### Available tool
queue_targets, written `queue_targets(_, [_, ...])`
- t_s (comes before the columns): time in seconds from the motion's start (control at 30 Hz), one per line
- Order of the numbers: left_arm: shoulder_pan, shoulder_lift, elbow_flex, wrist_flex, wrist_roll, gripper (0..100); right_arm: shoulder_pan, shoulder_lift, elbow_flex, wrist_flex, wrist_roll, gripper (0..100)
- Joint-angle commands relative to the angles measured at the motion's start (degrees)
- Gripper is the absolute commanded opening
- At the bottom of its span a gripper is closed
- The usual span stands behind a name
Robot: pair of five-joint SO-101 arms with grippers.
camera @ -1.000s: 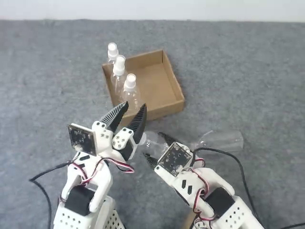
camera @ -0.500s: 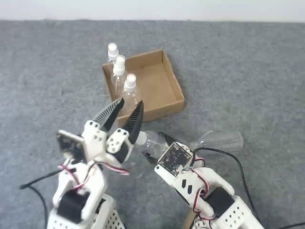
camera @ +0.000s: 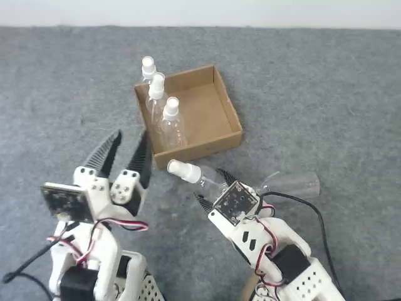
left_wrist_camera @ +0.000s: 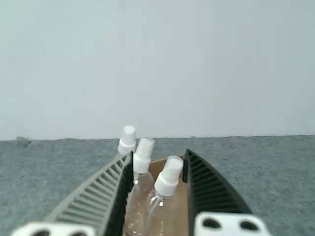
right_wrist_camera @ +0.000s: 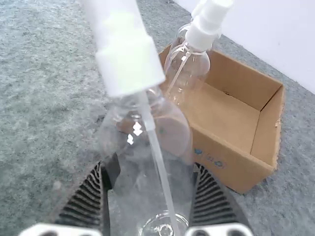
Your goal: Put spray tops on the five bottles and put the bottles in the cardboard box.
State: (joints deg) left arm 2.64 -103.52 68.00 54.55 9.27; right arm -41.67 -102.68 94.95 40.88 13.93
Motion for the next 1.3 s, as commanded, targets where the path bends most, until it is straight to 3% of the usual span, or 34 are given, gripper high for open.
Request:
queue_targets(0.0, [-2.46,-0.97,4.0,0.0,5.36,15,0.75,-1.45,-3.08,-0.66,0.09,0.6])
queue_targets(0.3, [-2.37,-0.97,9.98,-0.09,5.71,15,0.84,-1.45,-3.08,-2.95,0.09,0.6])
queue_targets(0.7, [10.46,-0.97,11.47,0.26,0.7,15,0.4,-1.45,-3.08,-2.68,0.18,0.6])
queue_targets(1.27, [10.73,-0.97,13.93,-0.09,0.62,15,0.4,-1.45,-3.08,-2.51,0.18,0.6])
